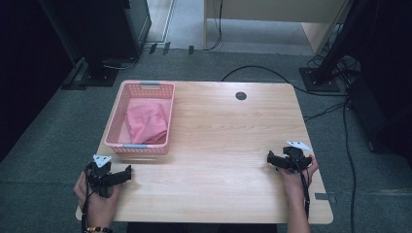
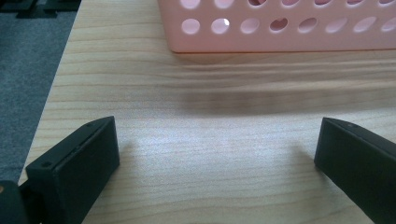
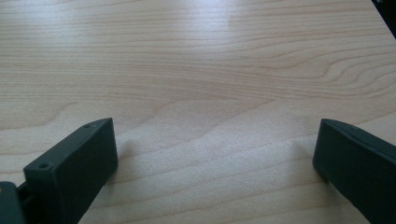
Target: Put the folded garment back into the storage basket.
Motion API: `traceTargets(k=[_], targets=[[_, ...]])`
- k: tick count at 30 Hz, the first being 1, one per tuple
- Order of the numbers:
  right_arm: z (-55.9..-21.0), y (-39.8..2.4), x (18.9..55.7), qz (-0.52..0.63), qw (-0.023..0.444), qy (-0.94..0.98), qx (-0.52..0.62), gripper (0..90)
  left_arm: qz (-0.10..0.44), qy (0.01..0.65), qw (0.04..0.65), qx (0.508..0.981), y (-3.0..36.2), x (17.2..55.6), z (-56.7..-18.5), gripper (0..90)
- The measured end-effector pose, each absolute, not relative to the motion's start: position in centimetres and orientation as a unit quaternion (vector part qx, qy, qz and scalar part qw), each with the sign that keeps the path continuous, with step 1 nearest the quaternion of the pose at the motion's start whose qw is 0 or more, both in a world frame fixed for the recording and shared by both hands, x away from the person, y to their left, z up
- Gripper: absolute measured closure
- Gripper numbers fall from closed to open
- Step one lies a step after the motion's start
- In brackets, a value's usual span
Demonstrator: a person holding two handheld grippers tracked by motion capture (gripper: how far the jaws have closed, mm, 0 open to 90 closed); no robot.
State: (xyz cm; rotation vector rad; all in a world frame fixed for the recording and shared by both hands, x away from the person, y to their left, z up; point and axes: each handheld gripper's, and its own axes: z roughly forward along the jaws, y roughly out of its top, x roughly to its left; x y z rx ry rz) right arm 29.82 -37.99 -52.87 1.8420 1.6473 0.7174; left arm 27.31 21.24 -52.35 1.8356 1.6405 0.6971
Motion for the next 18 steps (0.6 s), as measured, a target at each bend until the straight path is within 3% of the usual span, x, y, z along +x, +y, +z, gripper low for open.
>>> traceTargets(k=[18], targets=[[-52.88,-38.80,29.30,0.264,0.283,0.608,0.693,0.0,0.261,0.614,0.287,0.687,21.24,27.31,-52.35,0.0]])
